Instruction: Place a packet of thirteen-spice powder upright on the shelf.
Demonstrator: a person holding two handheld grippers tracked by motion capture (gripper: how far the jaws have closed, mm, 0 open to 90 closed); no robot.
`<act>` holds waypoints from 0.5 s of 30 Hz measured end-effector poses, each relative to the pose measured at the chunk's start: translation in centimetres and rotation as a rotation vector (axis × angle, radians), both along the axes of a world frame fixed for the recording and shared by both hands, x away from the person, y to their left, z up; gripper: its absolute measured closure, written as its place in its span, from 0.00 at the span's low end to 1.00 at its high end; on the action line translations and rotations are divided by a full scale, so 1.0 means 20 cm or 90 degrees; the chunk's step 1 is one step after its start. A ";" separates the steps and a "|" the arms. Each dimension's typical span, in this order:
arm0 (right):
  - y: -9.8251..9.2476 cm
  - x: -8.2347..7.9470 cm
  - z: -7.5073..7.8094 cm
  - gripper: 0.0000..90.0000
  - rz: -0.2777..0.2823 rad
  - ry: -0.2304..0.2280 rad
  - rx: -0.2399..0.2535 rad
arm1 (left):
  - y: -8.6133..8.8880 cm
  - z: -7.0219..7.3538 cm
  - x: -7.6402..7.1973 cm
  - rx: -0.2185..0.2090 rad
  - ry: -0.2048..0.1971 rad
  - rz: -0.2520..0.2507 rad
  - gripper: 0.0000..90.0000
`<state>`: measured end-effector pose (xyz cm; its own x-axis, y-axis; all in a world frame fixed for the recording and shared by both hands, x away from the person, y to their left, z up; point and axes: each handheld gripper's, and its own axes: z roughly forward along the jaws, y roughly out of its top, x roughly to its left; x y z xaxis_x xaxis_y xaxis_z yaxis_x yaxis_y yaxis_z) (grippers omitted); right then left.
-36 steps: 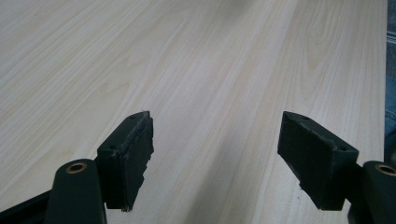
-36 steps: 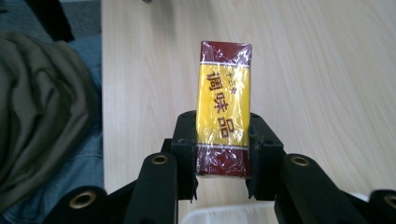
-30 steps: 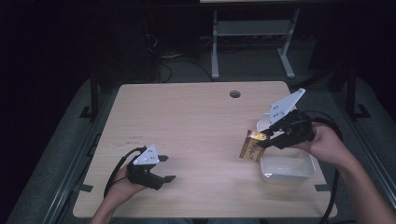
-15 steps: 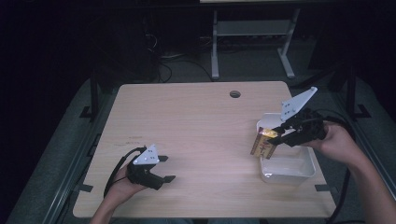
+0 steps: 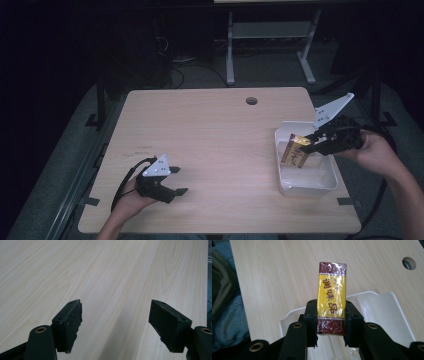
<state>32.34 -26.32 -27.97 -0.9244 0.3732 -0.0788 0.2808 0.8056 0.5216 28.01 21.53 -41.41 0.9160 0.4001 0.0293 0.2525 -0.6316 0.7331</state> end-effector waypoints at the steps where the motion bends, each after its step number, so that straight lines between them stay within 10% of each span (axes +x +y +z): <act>1: 0.00 0.01 0.00 0.76 -0.002 -0.001 -0.001 | 0.00 0.00 0.00 0.000 0.000 0.000 0.29; 15: -0.02 0.06 -0.10 0.76 -0.019 0.016 -0.035 | 0.00 -0.01 0.00 0.003 0.002 -0.002 0.29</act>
